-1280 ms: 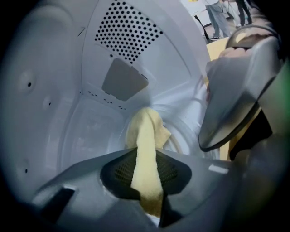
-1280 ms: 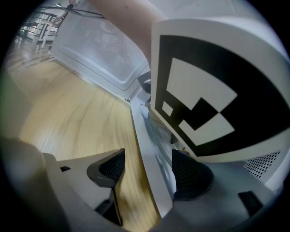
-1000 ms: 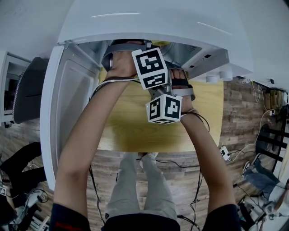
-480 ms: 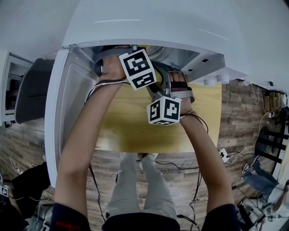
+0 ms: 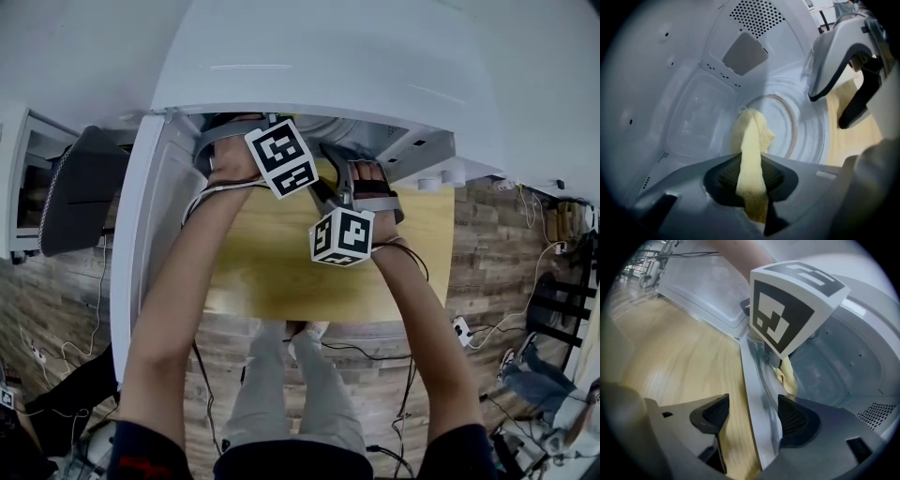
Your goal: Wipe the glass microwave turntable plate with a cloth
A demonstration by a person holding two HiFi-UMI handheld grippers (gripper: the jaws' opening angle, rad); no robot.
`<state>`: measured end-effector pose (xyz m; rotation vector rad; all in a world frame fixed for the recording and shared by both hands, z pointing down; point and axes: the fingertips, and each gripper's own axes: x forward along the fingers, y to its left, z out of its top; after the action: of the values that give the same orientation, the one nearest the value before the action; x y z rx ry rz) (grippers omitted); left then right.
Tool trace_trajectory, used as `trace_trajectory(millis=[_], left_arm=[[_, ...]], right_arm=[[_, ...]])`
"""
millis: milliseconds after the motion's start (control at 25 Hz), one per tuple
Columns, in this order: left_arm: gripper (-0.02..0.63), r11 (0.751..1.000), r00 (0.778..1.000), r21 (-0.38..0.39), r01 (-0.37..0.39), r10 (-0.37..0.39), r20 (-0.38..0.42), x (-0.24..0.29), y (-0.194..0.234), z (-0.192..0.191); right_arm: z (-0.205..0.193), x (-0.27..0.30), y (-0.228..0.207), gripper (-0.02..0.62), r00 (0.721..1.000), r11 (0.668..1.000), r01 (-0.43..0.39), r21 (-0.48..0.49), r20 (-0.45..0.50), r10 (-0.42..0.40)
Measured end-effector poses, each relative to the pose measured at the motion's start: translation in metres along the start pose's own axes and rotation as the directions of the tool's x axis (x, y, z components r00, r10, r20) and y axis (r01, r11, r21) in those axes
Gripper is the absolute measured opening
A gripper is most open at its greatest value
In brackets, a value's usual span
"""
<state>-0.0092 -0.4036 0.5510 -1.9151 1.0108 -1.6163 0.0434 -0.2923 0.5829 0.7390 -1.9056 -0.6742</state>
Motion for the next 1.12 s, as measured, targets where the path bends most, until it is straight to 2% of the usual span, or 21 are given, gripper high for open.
trace_trajectory(millis=[360,640,680,760,1000,1120], left_arm=[[0.055,0.999,0.999,0.001,0.047,-0.047,0.010,-0.015,-0.015,0.000],[0.057,0.994,0.994,-0.033,0.102,-0.101,0.032,-0.032,-0.029,0.001],[0.057,0.993,0.994,-0.045,0.110,-0.108,0.033,-0.034,-0.031,0.002],[0.057,0.991,0.993,-0.064,0.115,-0.113,0.039,-0.038,-0.033,0.001],[0.058,0.980,0.986,-0.110,0.166,-0.162,0.045,-0.059,-0.046,-0.008],[0.060,0.973,0.981,-0.128,0.192,-0.189,0.041,-0.070,-0.051,-0.011]], right_arm=[[-0.001,-0.013,0.005,0.290,0.999,0.998,-0.043,0.038,-0.015,0.043],[0.006,-0.043,-0.005,0.287,0.999,0.989,-0.042,0.140,-0.020,0.046],[0.007,-0.048,-0.010,0.271,0.999,0.988,-0.032,0.149,-0.025,0.036],[0.007,-0.058,-0.021,0.156,0.999,0.984,-0.006,0.177,-0.035,0.012],[0.005,-0.088,-0.026,0.118,0.997,0.969,-0.006,0.245,-0.071,0.024],[0.009,-0.104,-0.031,0.070,0.997,0.957,0.004,0.290,-0.074,0.018]])
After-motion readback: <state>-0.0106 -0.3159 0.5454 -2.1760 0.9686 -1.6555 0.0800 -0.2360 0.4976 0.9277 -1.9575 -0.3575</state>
